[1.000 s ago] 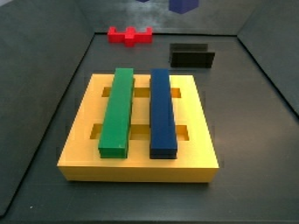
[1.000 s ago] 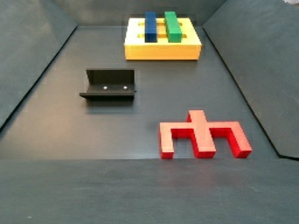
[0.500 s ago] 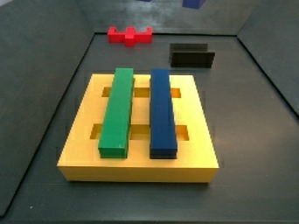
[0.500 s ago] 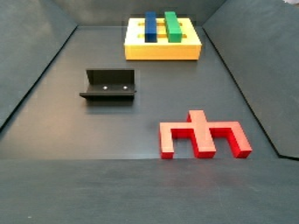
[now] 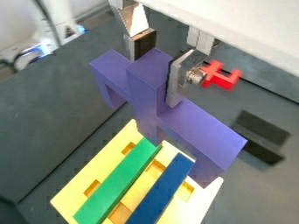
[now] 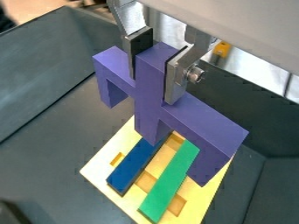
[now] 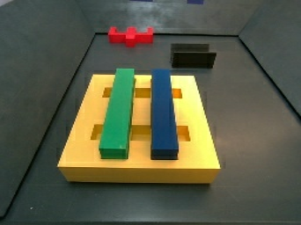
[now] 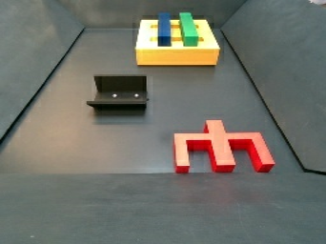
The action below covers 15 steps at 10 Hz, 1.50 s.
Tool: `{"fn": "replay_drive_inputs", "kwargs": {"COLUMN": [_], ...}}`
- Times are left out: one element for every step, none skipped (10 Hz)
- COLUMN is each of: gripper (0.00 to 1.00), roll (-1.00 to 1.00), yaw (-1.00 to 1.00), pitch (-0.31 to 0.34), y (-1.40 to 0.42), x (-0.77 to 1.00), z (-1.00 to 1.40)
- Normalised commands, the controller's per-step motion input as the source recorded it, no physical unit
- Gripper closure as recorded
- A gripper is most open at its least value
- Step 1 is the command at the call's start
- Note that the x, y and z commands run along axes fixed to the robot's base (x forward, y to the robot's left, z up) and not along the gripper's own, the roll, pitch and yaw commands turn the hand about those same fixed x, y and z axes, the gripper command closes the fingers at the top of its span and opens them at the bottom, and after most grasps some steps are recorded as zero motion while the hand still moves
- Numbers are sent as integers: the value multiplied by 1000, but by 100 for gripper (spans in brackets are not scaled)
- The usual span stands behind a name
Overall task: Pick up the purple object. Move up. Move to above the board. Insert the purple object.
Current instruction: Move to above the board, then insert the purple object.
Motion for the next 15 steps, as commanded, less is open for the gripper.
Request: {"fn": "replay_drive_inputs", "kwargs": {"gripper": [100, 100, 100, 100, 100, 100, 100, 100, 100, 100, 100, 100, 100, 100, 100], "roll": [162, 0, 0, 0, 0, 0, 0, 0, 0, 0, 0, 0, 0, 31, 121], "yaw": [352, 0, 0, 0, 0, 0, 0, 20, 23, 26, 26, 29, 20, 11, 77], "pitch": [193, 0, 3, -13, 0, -39, -96, -46, -94, -77, -36, -113, -77, -84, -156], "y": [-42, 0, 0, 0, -17, -60, -131, -129, -126, -109, -100, -129, -117, -186, -326], "x": [108, 23, 91, 0, 60, 0, 0, 17, -9, 0, 9, -54, 0, 11, 0], "z": [21, 0, -9, -80, -154, -183, -234, -251, -223, -246, -246, -237, -334, -437, -489]}}
